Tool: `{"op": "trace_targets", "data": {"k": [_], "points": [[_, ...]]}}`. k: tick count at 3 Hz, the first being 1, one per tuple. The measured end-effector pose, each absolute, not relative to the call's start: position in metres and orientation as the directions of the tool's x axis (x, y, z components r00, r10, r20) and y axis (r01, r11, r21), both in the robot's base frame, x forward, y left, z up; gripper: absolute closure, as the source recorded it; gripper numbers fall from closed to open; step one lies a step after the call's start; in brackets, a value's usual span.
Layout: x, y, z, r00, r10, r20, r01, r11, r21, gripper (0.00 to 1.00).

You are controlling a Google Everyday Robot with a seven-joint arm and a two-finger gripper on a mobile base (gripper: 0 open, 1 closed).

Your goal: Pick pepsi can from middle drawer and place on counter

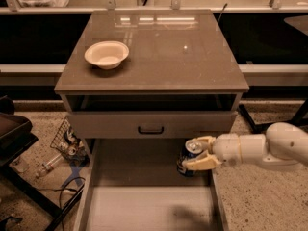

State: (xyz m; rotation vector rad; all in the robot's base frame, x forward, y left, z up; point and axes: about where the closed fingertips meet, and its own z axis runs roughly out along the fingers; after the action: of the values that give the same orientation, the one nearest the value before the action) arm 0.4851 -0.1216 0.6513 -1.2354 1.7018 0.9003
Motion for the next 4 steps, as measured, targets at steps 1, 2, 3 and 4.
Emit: {"op": "trace_targets", "data": {"k": [1, 2, 3, 4], "points": [[0.497, -0.137, 0.708, -0.189, -0.356, -0.915, -0.948, 0.309, 0.075, 1.0], [0.509, -0.144, 0.762, -0.193, -0.369, -0.909, -0.933, 0.355, 0.055, 1.0], [0.516, -0.147, 0.8, -0.192, -0.391, -0.9, -0.923, 0.383, 0.031, 1.0], [0.517, -0.146, 0.809, -0.192, -0.392, -0.9, -0.921, 0.388, 0.028, 1.0]]}}
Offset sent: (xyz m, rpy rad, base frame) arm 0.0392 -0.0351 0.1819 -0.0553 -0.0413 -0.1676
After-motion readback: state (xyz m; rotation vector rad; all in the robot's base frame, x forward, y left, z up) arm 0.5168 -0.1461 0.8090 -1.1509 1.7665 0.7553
